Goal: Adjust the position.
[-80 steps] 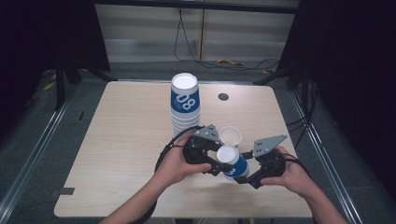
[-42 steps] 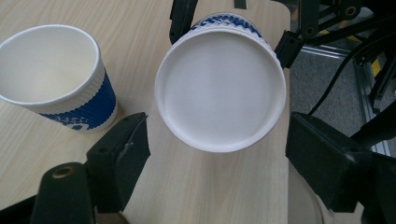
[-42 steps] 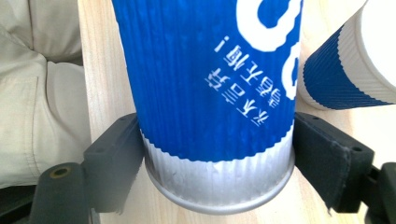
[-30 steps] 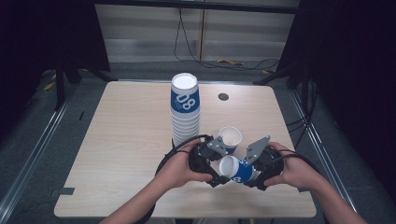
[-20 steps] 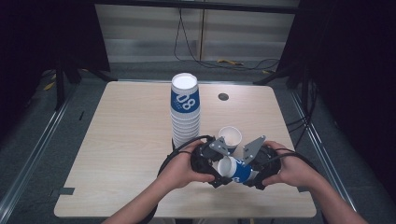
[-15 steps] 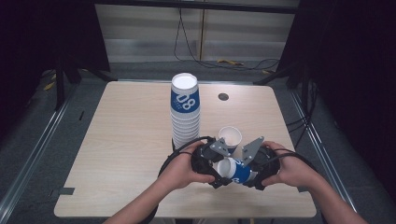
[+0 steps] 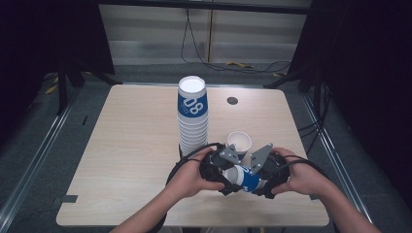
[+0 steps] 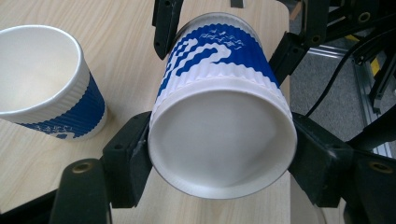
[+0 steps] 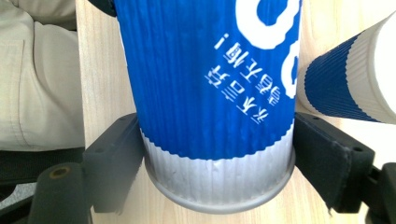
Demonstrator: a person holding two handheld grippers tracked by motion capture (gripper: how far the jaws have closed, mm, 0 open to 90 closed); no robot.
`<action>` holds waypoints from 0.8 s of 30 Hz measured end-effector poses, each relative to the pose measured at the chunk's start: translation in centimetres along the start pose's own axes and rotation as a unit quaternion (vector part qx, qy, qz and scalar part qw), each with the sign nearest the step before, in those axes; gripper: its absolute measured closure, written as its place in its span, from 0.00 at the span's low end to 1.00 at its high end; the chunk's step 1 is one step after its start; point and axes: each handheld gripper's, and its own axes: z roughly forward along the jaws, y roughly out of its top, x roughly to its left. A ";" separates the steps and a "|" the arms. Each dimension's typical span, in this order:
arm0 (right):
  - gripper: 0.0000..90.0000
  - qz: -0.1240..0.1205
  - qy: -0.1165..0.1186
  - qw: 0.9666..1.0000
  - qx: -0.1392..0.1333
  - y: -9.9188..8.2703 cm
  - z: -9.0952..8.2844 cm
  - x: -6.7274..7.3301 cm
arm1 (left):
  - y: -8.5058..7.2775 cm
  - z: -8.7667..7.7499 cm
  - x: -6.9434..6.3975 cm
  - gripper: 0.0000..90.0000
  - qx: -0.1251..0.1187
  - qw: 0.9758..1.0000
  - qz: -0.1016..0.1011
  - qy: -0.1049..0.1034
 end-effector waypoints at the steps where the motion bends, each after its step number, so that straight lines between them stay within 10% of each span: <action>1: 0.20 0.002 0.003 1.000 -0.003 0.0 0.0 0.0 | 0.0 0.0 0.0 0.33 0.000 1.000 0.000 -0.001; 16: 0.14 0.058 0.010 0.992 -0.114 -2.3 0.5 0.1 | -0.4 -1.7 0.3 0.33 -0.024 0.999 -0.015 -0.015; 24: 0.14 0.091 0.007 0.982 -0.165 -4.1 0.5 0.0 | -0.6 -2.3 0.6 0.32 -0.038 0.999 -0.026 -0.009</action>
